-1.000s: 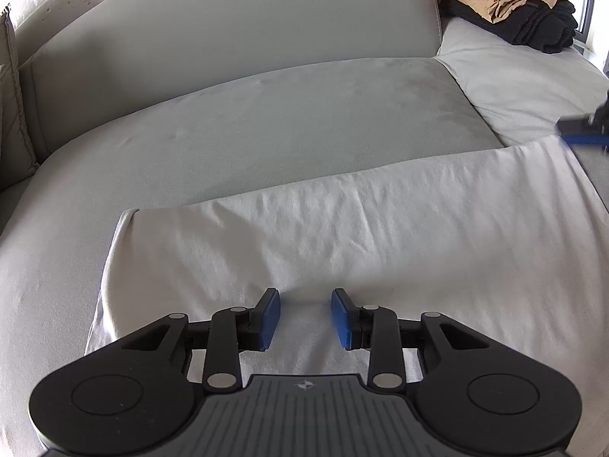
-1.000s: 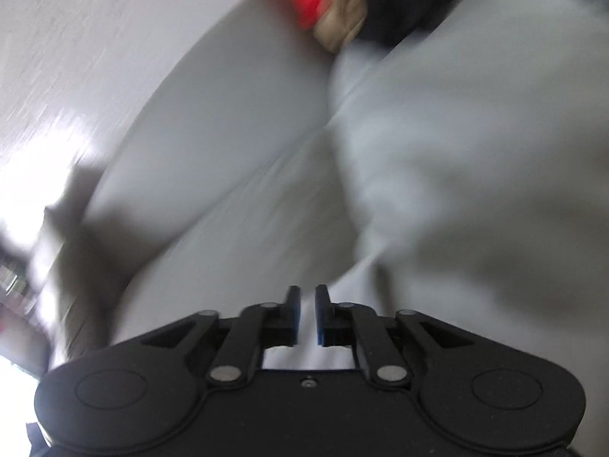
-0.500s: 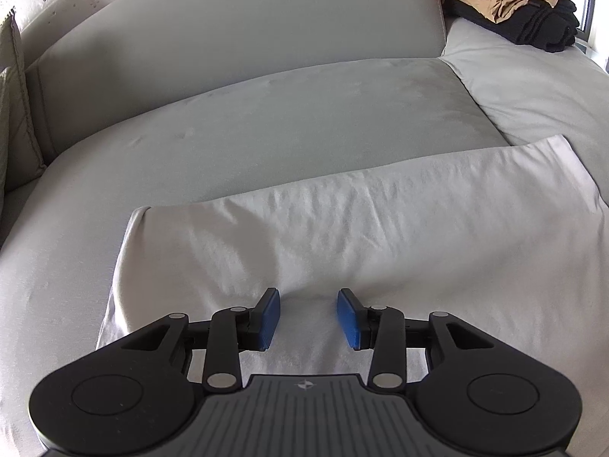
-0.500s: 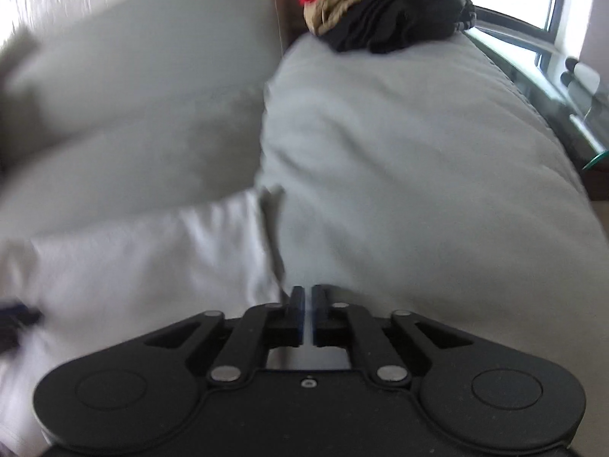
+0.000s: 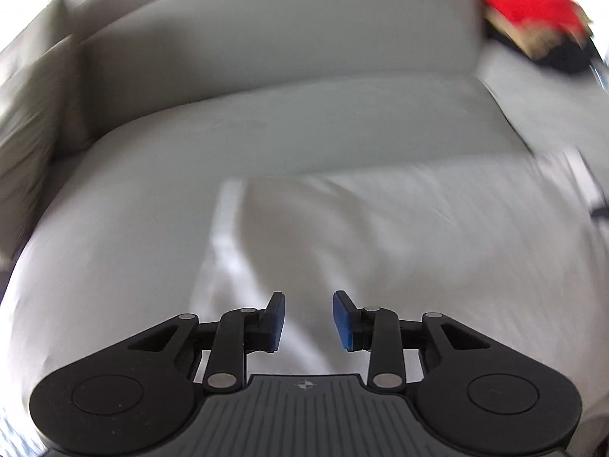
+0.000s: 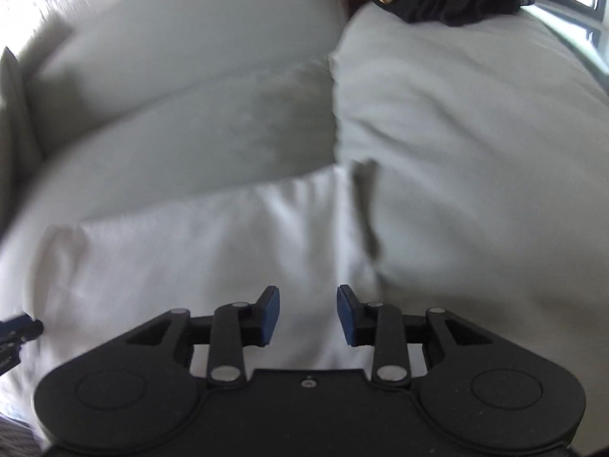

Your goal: Fold clothes

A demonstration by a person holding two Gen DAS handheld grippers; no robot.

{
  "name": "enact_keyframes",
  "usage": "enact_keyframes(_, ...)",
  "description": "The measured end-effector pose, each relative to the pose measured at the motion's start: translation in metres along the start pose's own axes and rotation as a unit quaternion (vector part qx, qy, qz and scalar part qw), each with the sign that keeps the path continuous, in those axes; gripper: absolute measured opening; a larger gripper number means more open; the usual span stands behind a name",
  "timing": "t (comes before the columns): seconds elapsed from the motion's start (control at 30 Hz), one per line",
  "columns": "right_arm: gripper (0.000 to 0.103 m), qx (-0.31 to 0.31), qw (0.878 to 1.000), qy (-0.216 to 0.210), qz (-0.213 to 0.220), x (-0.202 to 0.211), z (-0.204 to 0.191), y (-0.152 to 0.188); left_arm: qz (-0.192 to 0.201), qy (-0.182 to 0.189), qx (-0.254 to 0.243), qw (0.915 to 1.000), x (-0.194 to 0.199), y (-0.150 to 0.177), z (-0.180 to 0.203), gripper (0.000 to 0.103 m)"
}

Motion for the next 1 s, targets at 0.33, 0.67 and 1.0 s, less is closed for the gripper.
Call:
enact_keyframes(0.33, 0.048, -0.098, 0.972, -0.197, -0.079, -0.037, -0.065, 0.014, 0.011, 0.064, 0.166, 0.984, -0.055, -0.065, -0.08, 0.033)
enact_keyframes(0.67, 0.048, -0.143, 0.959, -0.226, -0.098, -0.038, -0.066, 0.023, -0.046, 0.09, 0.237, 0.9662, -0.107, -0.073, -0.087, 0.032)
enact_keyframes(1.0, 0.048, -0.143, 0.956, -0.235, -0.102, -0.04, -0.064, 0.025, -0.081, 0.12, 0.314, 0.9382, -0.132, -0.068, -0.086, 0.007)
Point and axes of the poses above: each gripper's, at about its wrist camera, not at the fingertips, and x roughly against the way its jaws point, z to its right, y to its underside, the point moved 8 cm from there along -x, roughly the way its jaws point, and after that the axes turned 2 degrees about z, right-handed, at the moved point
